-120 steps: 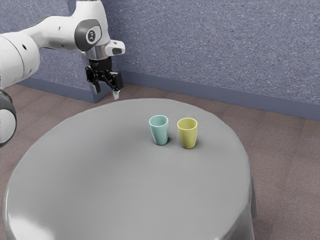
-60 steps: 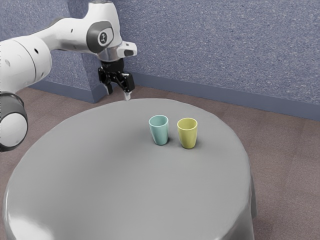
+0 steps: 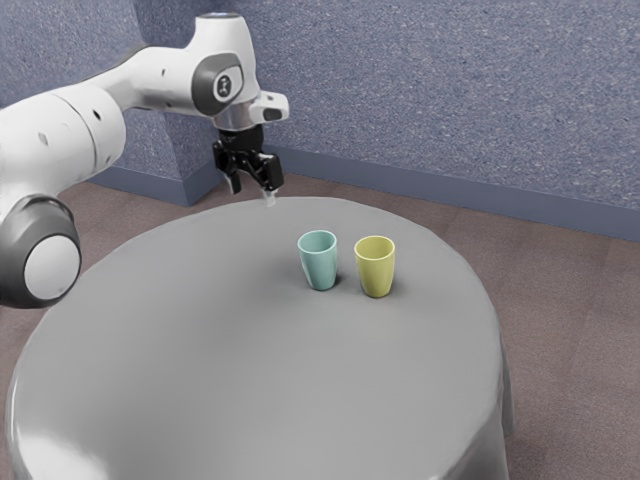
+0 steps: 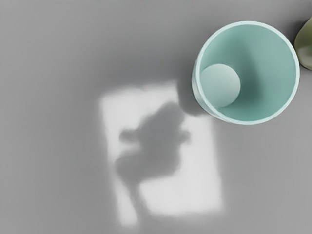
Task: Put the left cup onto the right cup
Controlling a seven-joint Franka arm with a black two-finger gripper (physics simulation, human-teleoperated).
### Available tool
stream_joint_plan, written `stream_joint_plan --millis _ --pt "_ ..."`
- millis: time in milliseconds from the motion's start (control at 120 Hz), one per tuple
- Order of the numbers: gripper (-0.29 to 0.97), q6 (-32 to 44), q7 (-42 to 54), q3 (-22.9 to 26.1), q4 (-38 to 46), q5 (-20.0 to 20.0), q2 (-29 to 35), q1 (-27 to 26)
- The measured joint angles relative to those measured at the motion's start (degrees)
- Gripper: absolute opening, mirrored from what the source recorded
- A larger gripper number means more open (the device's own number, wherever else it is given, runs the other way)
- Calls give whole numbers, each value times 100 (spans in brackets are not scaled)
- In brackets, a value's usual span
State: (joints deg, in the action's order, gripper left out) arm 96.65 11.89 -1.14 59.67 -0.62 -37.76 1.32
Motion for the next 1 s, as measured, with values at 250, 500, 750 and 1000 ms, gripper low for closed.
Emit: stream_joint_plan --millis 250,500,750,1000 --pt "66 -18 -131 51 -108 -7 -221 -29" --pt "66 -145 -473 126 -534 -8 -467 -115" --pt "66 -265 -751 133 -801 -10 -734 -118" --pt "66 -312 -952 168 -1089 -15 -974 -94"
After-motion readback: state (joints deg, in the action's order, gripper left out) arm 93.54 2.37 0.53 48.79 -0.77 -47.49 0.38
